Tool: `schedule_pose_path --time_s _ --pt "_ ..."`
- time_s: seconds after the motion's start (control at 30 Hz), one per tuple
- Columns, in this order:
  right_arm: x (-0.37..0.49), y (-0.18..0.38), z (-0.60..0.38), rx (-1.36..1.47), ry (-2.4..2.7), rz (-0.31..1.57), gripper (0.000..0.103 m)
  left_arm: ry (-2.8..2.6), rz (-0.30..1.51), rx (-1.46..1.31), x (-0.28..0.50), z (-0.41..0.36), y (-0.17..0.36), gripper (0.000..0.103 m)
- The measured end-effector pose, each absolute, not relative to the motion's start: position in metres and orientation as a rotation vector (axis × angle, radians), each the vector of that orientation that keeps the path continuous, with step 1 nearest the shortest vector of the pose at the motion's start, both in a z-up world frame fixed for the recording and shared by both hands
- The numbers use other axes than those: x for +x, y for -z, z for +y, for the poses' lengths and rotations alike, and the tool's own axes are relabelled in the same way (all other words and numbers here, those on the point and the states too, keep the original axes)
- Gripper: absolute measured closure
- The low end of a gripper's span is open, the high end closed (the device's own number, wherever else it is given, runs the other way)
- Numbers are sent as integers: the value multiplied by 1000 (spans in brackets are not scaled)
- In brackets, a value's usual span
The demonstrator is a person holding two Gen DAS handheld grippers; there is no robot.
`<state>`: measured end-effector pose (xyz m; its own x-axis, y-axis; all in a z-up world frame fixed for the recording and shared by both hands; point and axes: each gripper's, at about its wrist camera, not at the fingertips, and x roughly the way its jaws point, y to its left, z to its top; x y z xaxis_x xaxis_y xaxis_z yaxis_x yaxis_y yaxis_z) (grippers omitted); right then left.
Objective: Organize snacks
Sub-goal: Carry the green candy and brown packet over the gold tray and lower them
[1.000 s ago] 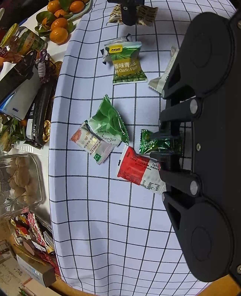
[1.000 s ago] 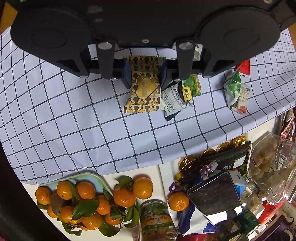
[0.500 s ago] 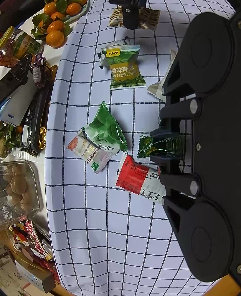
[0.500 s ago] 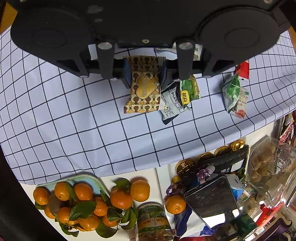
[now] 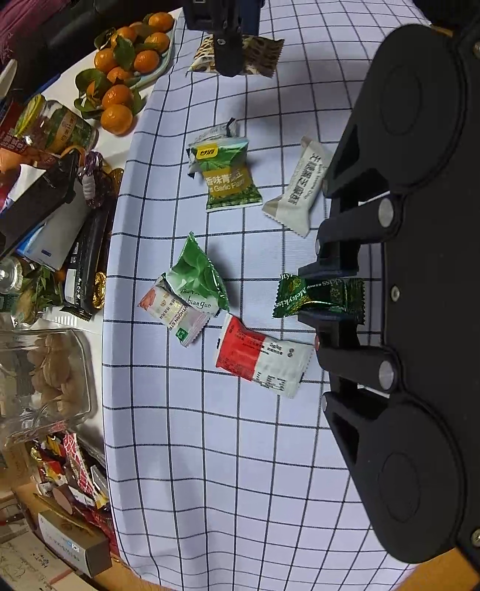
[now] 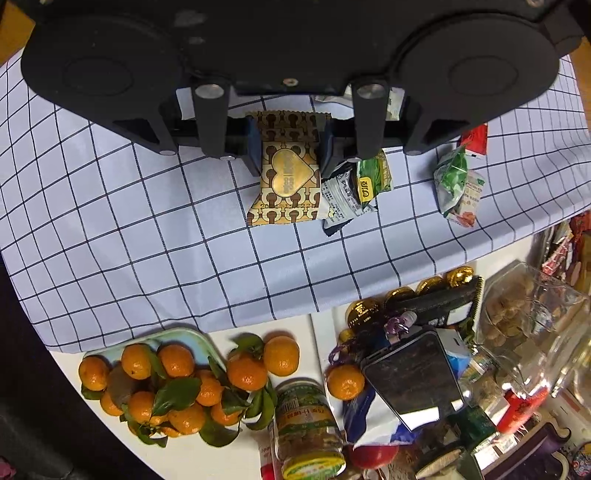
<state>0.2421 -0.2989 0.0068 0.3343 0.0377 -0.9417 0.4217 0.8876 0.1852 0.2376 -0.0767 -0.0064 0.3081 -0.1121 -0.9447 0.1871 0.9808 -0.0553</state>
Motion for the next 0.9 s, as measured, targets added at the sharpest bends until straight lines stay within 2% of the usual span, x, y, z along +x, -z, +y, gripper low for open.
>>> schedule_pose_path --time_s 0.27,0.4,0.67,0.9 --pt "155 -50 -273 441 212 974 70 218 1169 25 164 -45 -25 80" --pt "87 -52 -245 428 164 906 70 208 1139 17 124 -31 -27 80" --pt "-30 -20 -185 416 124 961 70 204 1143 45 53 -19 -8 80" --pt "-86 0 -156 284 160 1011 70 210 1164 70 14 -19 7 79"
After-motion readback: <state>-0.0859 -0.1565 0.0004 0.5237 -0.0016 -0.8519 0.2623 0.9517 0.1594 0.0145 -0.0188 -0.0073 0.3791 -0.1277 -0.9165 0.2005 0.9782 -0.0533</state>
